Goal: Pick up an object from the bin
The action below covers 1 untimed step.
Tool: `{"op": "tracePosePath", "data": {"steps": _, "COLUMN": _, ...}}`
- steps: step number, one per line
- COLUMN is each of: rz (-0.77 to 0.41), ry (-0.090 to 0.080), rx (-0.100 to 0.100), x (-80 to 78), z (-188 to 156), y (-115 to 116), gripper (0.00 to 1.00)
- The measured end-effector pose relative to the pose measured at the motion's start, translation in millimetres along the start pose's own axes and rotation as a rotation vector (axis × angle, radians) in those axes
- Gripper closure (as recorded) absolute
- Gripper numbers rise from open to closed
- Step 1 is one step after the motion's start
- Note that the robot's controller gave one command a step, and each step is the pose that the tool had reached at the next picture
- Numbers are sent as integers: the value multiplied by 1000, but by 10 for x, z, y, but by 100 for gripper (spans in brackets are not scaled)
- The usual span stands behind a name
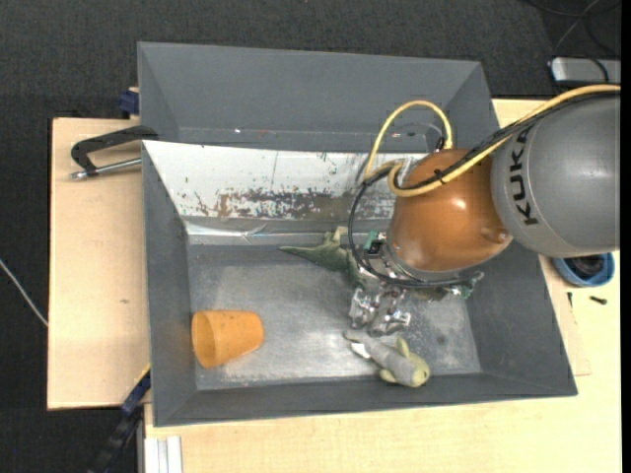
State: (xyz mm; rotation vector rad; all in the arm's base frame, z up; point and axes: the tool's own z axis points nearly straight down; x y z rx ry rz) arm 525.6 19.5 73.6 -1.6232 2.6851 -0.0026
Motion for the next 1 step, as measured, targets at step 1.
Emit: {"op": "tracePosePath", "data": {"steps": 1, "rz": 3, "ry": -6, "rx": 7, "x": -28, "z": -932, "y": -25, "gripper": 100}}
